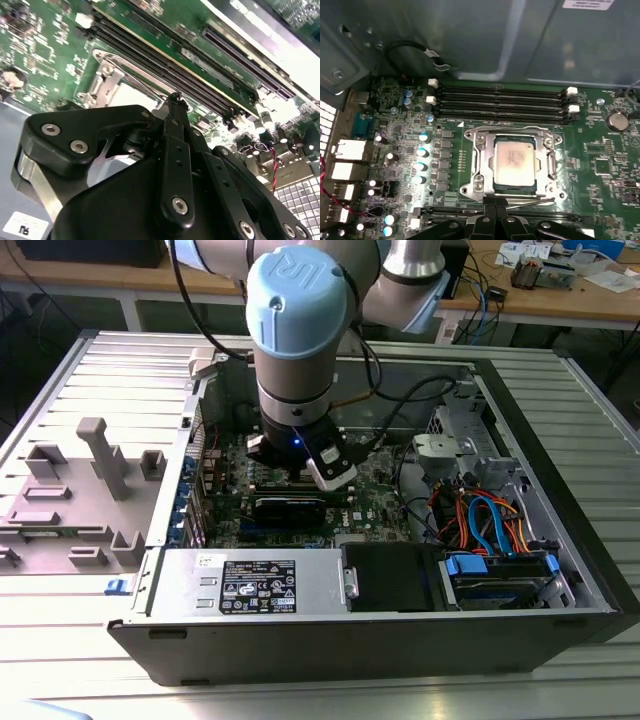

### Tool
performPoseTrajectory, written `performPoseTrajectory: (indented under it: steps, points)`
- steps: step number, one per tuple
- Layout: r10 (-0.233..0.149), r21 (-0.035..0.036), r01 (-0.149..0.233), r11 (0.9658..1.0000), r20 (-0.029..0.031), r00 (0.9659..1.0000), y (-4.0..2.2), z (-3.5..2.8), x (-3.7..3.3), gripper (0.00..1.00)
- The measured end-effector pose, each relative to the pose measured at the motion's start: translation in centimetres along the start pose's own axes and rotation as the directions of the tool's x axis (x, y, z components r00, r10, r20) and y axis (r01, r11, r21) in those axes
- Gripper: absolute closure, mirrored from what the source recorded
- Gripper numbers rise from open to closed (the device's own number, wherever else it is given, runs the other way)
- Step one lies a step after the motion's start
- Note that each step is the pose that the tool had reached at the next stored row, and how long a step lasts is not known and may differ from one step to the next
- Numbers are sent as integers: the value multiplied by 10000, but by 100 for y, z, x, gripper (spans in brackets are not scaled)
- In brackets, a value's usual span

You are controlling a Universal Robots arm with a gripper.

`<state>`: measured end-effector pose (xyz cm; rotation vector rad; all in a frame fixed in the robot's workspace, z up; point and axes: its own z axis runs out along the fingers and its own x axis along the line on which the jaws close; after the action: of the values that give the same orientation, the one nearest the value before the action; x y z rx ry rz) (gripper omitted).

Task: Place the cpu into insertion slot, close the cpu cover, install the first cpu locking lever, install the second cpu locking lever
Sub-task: 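Install the second cpu locking lever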

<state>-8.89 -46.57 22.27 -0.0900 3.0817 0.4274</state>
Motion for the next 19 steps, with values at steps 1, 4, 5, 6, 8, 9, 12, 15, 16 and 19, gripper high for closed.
performPoseTrajectory:
  steps: [1,4,5,6,8,9,12,15,16,19]
  points:
    - [-20,-12,20,10000,-6,10000,-4,16,15,89]
    - [-210,-43,210,9998,-58,9998,-17,63,40,89]
    - [-327,-81,326,9994,-90,9994,-23,86,60,89]
    - [-364,-110,363,9993,-97,9993,-25,99,74,89]
    - [-415,-164,413,9990,-104,9991,-28,115,97,89]
    - [-428,-175,426,9989,-107,9990,-28,119,106,89]
    - [-444,-187,442,9988,-112,9990,-36,148,135,89]
    - [-460,-189,457,9988,-116,9989,-44,187,146,89]
    - [-467,-187,465,9987,-119,9988,-41,195,147,89]
    - [-477,-193,475,9987,-122,9988,-23,218,150,89]
